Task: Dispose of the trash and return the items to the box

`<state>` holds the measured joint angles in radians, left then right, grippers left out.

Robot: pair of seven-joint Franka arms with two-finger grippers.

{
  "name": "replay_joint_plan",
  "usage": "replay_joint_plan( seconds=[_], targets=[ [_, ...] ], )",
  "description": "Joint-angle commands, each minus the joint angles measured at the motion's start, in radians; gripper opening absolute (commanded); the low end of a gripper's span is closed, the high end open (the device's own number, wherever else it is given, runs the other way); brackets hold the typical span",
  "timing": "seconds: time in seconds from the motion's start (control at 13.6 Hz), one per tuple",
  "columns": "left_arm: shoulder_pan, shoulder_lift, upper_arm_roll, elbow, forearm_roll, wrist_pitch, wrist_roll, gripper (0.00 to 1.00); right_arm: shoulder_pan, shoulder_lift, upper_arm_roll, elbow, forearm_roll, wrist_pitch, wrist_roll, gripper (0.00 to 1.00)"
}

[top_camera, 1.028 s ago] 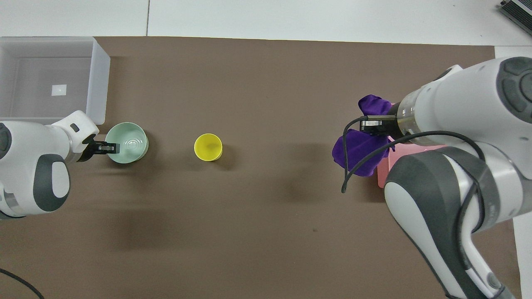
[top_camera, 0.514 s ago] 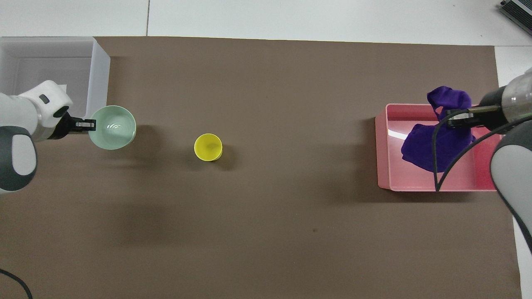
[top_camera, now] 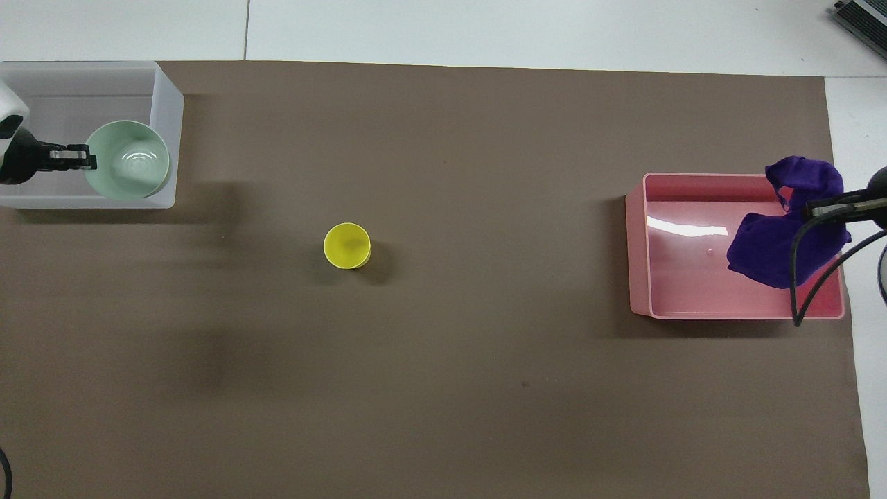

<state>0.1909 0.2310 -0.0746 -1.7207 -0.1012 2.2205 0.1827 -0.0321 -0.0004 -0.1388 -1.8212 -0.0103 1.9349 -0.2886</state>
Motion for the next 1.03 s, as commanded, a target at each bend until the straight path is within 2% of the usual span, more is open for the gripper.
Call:
replay_joint_plan(
  seconds=[0.0, 0.15, 0.22, 0.29, 0.51, 0.66, 0.81, 0.95],
  targets=[
    [0.059, 0.155, -0.007, 0.209, -0.017, -0.013, 0.014, 0.00, -0.037, -0.027, 0.013, -0.098, -0.008, 0.087, -0.024, 0.00],
    [0.074, 0.307, -0.004, 0.401, 0.001, -0.031, 0.012, 0.00, -0.042, -0.006, 0.013, -0.151, -0.001, 0.162, -0.020, 0.00],
    [0.075, 0.365, 0.007, 0.458, 0.041, -0.025, 0.011, 0.00, -0.057, 0.014, 0.015, -0.183, 0.007, 0.209, -0.020, 0.00],
    [0.075, 0.393, 0.012, 0.466, 0.067, -0.009, 0.012, 0.00, -0.066, 0.031, 0.015, -0.211, 0.009, 0.252, -0.014, 0.00],
    [0.113, 0.418, 0.012, 0.426, 0.072, 0.017, 0.012, 0.00, -0.066, 0.065, 0.015, -0.248, 0.048, 0.306, 0.014, 0.00],
    [0.107, 0.415, 0.015, 0.365, 0.075, 0.095, 0.009, 0.00, -0.066, 0.095, 0.015, -0.268, 0.081, 0.314, 0.028, 0.00],
    [0.111, 0.403, 0.016, 0.307, 0.080, 0.108, 0.008, 0.00, -0.066, 0.128, 0.015, -0.285, 0.084, 0.355, 0.029, 0.00],
    [0.114, 0.401, 0.018, 0.305, 0.084, 0.102, 0.009, 0.02, -0.052, 0.137, 0.015, -0.300, 0.134, 0.365, 0.035, 0.00]
  ],
)
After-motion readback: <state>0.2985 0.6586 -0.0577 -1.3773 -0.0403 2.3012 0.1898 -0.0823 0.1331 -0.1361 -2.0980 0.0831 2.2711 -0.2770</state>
